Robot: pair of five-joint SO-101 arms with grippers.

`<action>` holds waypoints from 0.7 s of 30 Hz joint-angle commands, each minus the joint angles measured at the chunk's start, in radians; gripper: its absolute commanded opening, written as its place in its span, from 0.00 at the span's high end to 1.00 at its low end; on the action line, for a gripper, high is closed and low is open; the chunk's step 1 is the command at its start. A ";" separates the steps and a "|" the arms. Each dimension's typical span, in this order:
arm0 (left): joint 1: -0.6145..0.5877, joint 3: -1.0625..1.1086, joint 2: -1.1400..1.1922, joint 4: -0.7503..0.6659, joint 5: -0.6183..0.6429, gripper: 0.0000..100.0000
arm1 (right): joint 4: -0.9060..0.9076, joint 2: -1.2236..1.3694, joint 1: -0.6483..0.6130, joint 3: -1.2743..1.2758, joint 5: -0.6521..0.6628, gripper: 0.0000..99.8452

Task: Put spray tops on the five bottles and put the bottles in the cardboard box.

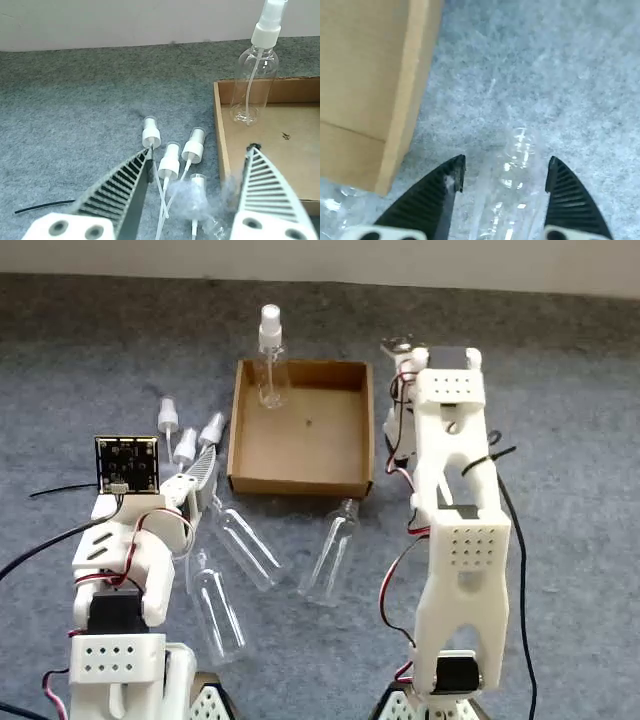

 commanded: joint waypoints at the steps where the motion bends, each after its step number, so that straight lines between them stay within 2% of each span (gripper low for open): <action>1: -0.013 -0.005 0.004 -0.012 0.000 0.74 | 0.012 -0.016 -0.005 -0.007 0.012 0.78; 7: -0.013 -0.005 0.004 -0.014 0.000 0.74 | 0.012 -0.015 0.025 -0.001 0.015 0.77; 12: -0.013 -0.005 0.004 -0.014 0.000 0.74 | 0.013 -0.015 0.025 -0.001 0.018 0.71; 21: -0.013 -0.005 0.004 -0.014 0.000 0.74 | 0.039 0.019 0.025 -0.001 0.057 0.71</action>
